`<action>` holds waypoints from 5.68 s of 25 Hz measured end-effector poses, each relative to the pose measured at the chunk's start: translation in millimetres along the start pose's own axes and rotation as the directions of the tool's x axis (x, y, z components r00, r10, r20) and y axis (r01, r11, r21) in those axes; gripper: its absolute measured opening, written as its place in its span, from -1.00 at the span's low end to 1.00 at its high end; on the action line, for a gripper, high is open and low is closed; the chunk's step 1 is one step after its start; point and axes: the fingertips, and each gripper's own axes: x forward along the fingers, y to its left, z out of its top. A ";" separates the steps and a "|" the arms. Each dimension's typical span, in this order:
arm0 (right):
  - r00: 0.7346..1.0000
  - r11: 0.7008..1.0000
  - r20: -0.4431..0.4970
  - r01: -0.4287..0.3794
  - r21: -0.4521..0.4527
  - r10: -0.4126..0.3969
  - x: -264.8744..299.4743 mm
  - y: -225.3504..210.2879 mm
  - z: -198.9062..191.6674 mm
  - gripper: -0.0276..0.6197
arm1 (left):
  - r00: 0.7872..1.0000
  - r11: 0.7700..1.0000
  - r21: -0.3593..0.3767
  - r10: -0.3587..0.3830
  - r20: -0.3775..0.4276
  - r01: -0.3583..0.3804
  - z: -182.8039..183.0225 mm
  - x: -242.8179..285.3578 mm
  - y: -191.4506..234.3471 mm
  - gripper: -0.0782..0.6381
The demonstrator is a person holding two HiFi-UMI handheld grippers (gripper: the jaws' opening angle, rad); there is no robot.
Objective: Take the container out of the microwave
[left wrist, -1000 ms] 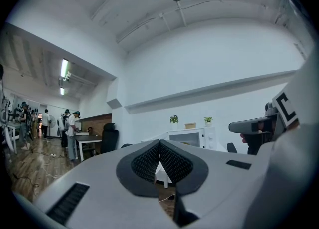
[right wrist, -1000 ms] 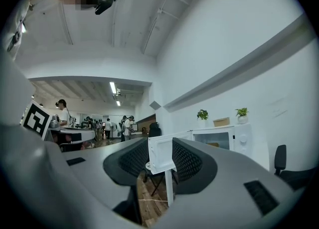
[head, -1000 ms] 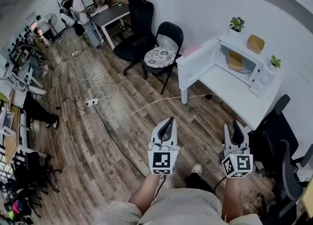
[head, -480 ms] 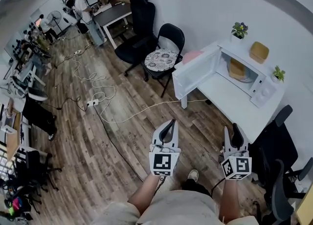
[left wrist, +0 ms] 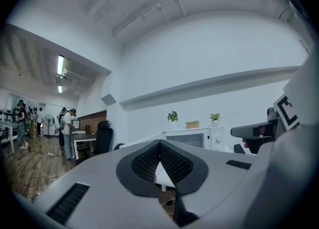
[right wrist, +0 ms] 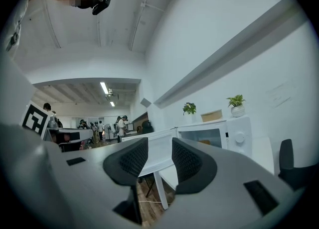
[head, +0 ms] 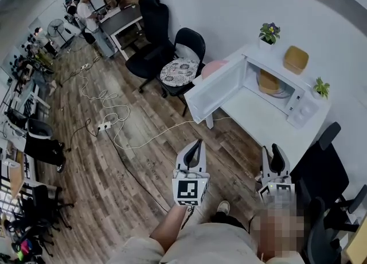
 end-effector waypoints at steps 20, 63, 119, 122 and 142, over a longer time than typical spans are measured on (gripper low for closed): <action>1.000 1.000 0.020 -0.023 0.021 0.022 34.3 -53.3 11.0 -0.44 | 1.000 0.999 0.048 0.002 0.030 -0.003 21.4 55.9 -33.4 -0.76; 0.946 0.945 0.014 0.323 -0.050 -0.322 126.5 -134.4 19.2 -0.44 | 0.927 0.928 0.002 -0.371 0.062 0.371 6.2 266.2 -59.8 -0.76; 0.897 0.892 -0.018 0.437 -0.114 -0.441 218.8 -172.7 -4.7 -0.44 | 0.806 0.808 -0.003 -0.588 0.066 0.589 -24.0 372.4 -82.7 -0.76; 0.900 0.895 -0.040 0.425 -0.135 -0.433 223.9 -173.8 -9.6 -0.44 | 0.808 0.809 -0.003 -0.586 0.054 0.587 -29.4 375.1 -84.3 -0.76; 0.906 0.904 -0.173 0.334 -0.268 -0.386 266.5 -197.1 -41.1 -0.44 | 0.809 0.809 -0.022 -0.588 -0.017 0.588 -56.2 395.0 -94.8 -0.76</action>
